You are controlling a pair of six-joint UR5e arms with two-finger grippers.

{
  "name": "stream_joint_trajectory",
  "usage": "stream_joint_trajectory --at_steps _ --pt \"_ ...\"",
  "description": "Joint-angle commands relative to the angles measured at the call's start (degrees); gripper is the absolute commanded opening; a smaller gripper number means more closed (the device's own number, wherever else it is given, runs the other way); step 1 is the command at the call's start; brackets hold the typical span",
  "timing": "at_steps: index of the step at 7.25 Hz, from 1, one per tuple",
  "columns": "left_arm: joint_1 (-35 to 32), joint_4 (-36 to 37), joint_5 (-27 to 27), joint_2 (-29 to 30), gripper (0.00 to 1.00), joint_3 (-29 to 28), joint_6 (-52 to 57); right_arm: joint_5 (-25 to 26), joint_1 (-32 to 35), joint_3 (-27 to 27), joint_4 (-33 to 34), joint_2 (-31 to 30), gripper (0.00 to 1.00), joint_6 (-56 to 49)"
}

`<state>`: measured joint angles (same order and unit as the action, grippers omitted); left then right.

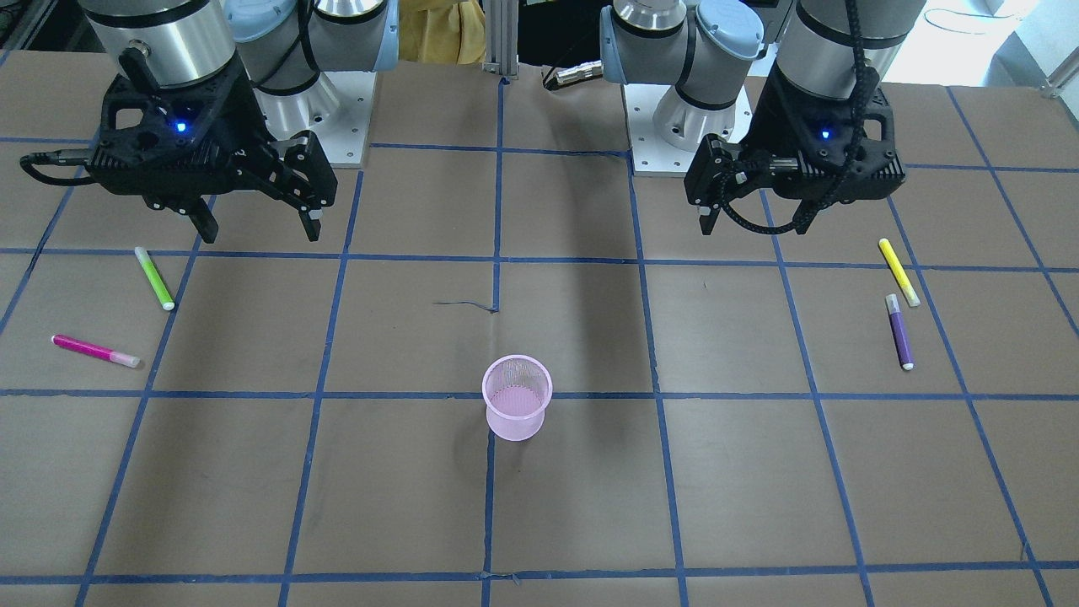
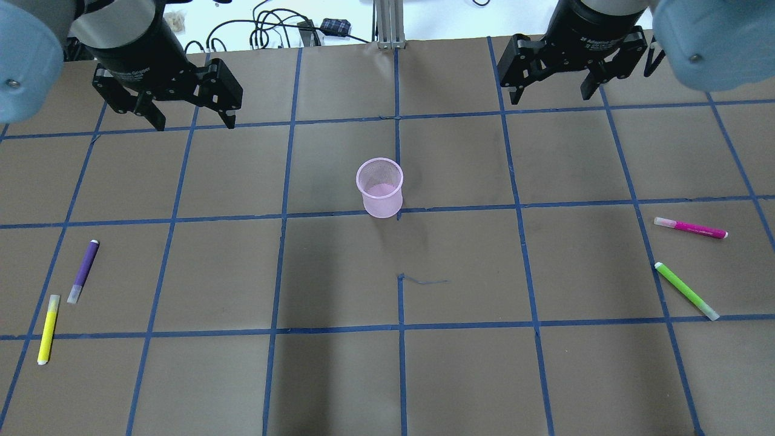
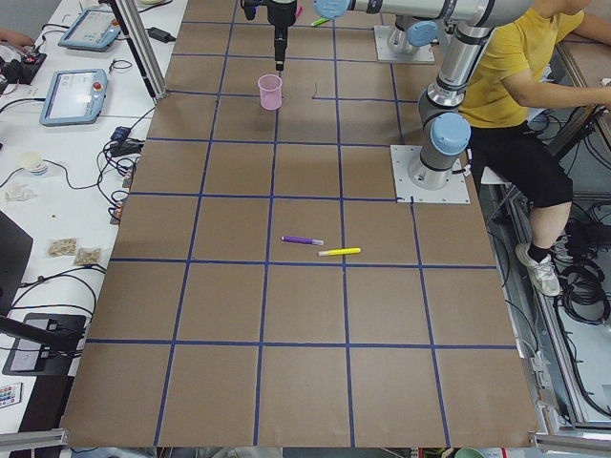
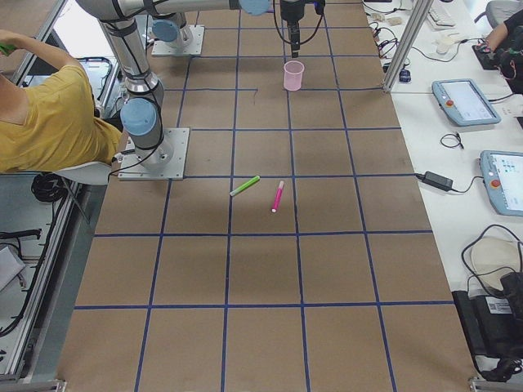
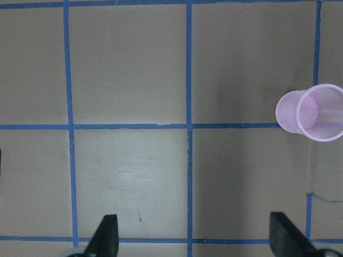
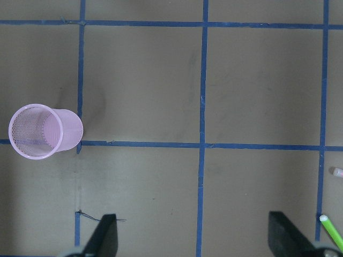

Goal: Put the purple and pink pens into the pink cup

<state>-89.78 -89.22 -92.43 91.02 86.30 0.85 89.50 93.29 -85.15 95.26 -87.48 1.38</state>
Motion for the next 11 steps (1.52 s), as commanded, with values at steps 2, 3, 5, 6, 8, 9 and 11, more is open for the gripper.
stream_joint_trajectory --at_steps 2,3,5,6,8,9,11 --pt "13.3 -1.0 1.0 -1.7 1.00 4.8 6.3 2.9 -1.2 0.2 -0.9 -0.2 1.00 -7.7" --pt "20.0 -0.9 1.0 -0.2 1.00 5.0 12.6 3.0 -3.9 0.2 -5.3 -0.3 1.00 -11.3" --pt "26.7 7.3 -1.2 3.9 1.00 10.4 28.0 3.0 -13.8 0.2 -7.6 -0.4 1.00 -25.8" --pt "27.3 12.5 -4.8 5.8 1.00 12.5 35.6 2.9 -19.6 0.0 -7.6 -0.2 1.00 -37.9" --pt "33.6 14.5 -7.3 11.0 1.00 14.1 41.6 1.5 -31.9 -2.0 -6.8 1.8 1.00 -60.0" --pt "35.3 20.8 -7.0 14.5 1.00 15.2 46.4 -0.1 -35.8 -2.7 -5.4 3.4 1.00 -69.7" --pt "35.6 33.7 -7.2 20.5 1.00 17.5 51.9 -2.2 -41.9 -4.8 -4.9 5.6 1.00 -85.5"
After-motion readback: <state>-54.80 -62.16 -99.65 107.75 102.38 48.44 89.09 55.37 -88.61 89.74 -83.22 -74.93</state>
